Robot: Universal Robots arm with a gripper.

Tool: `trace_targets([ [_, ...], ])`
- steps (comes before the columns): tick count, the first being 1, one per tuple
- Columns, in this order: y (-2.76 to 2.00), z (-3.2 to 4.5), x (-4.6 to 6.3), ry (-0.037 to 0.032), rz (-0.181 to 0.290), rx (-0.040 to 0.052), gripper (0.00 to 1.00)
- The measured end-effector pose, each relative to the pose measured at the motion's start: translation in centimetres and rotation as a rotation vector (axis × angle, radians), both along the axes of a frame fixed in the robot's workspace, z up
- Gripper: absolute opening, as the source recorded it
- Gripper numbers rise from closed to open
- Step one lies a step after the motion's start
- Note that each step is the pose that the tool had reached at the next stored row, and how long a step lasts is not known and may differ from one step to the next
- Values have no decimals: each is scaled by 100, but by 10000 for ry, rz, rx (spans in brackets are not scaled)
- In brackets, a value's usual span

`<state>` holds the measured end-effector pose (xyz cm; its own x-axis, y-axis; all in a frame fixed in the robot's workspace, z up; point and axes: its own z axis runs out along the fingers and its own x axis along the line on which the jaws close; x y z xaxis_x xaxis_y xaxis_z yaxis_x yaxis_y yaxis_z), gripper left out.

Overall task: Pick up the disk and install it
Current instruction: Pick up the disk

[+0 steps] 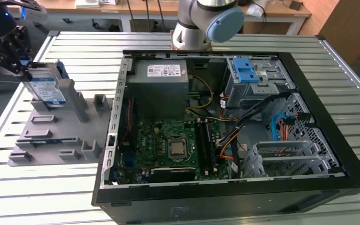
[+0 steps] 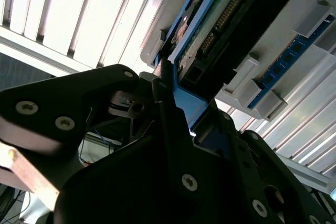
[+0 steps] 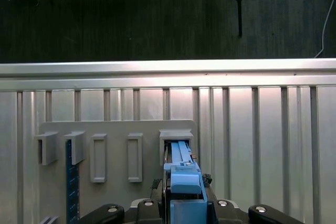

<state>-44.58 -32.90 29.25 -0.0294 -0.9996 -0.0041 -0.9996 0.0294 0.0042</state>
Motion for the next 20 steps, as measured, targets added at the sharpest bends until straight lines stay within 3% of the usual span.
trace_targets([
  [20,0,31,0,1,0,0,36],
])
